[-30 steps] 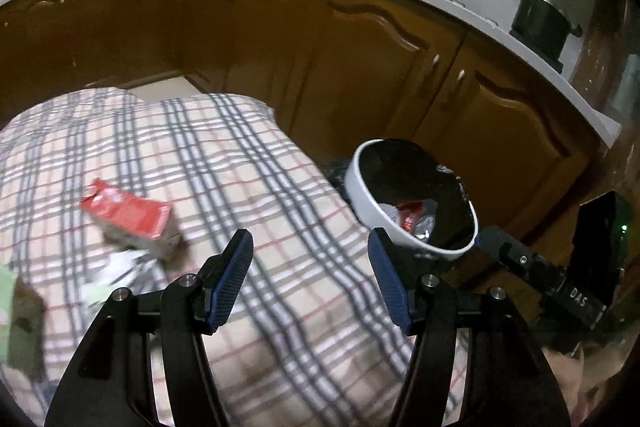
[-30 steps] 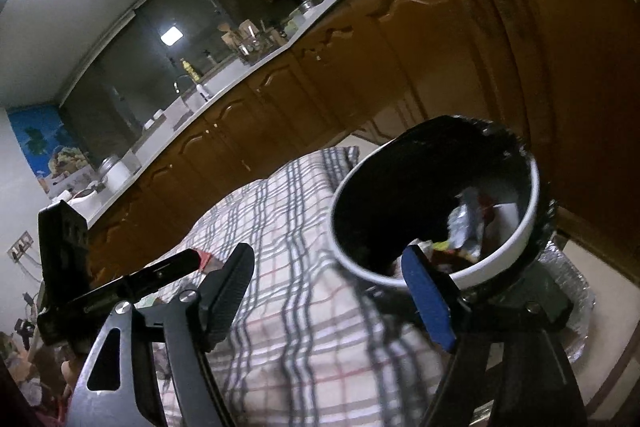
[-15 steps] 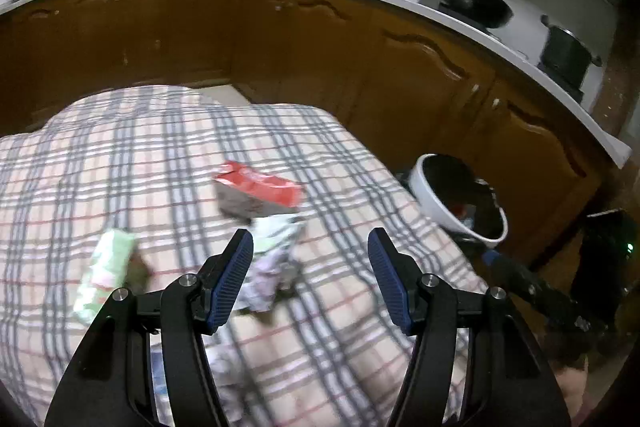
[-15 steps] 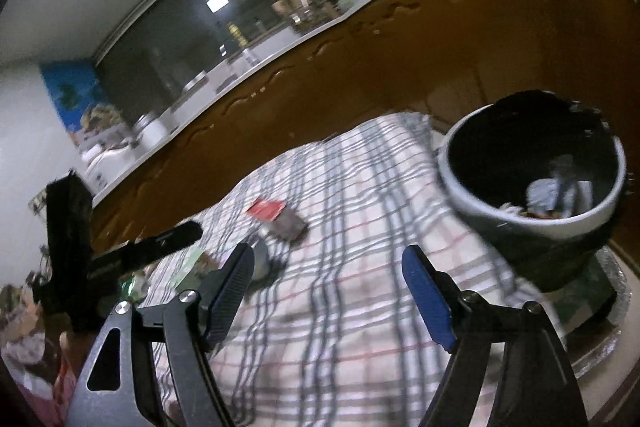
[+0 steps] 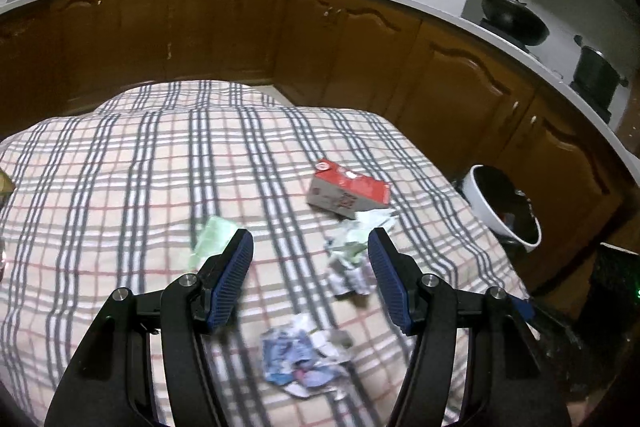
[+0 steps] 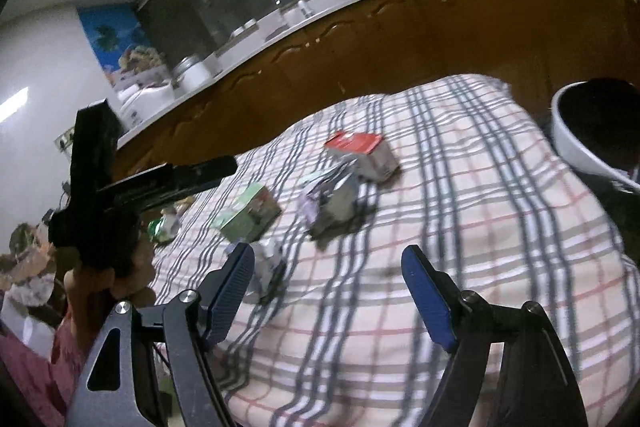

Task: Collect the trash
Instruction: 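Grasp the green drink carton with the left tool while the right grasps crumpled foil paper, then carry the green carton and foil paper to the bin and release both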

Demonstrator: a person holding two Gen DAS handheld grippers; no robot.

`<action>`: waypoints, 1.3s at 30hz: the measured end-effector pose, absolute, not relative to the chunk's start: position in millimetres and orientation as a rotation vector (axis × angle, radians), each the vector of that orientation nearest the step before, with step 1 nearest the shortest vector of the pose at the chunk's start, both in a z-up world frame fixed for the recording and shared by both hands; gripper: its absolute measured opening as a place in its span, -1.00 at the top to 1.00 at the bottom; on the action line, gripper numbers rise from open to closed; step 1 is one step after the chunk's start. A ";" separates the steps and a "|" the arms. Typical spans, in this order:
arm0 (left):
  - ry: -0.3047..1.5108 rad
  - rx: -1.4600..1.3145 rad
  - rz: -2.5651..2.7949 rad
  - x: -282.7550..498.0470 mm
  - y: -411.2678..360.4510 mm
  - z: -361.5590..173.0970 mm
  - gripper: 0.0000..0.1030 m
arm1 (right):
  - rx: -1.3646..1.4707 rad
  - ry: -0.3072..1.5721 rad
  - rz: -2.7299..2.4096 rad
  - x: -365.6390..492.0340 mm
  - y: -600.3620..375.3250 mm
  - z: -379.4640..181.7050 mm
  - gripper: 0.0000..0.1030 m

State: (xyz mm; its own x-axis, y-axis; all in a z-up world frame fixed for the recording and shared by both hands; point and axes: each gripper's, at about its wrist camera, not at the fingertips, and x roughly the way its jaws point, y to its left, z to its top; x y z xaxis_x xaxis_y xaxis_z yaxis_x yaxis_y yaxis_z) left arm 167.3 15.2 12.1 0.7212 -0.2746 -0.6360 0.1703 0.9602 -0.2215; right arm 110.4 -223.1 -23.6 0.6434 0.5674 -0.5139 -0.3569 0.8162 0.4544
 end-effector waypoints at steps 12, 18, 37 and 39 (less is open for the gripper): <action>0.770 -0.102 -0.190 175.4 46.4 0.8 -0.19 | 0.215 0.768 0.684 121.0 -156.2 -33.0 -0.13; 0.819 -0.037 -0.172 187.0 44.4 -17.0 -0.26 | 0.173 0.832 0.721 136.0 -124.3 -49.8 -0.09; 0.811 -0.037 -0.235 182.8 26.1 -20.8 0.38 | 0.228 0.783 0.665 123.7 -182.3 -30.8 0.67; 0.787 -0.035 -0.263 177.0 16.4 -10.5 0.38 | 0.242 0.768 0.633 121.8 -198.3 -26.5 0.67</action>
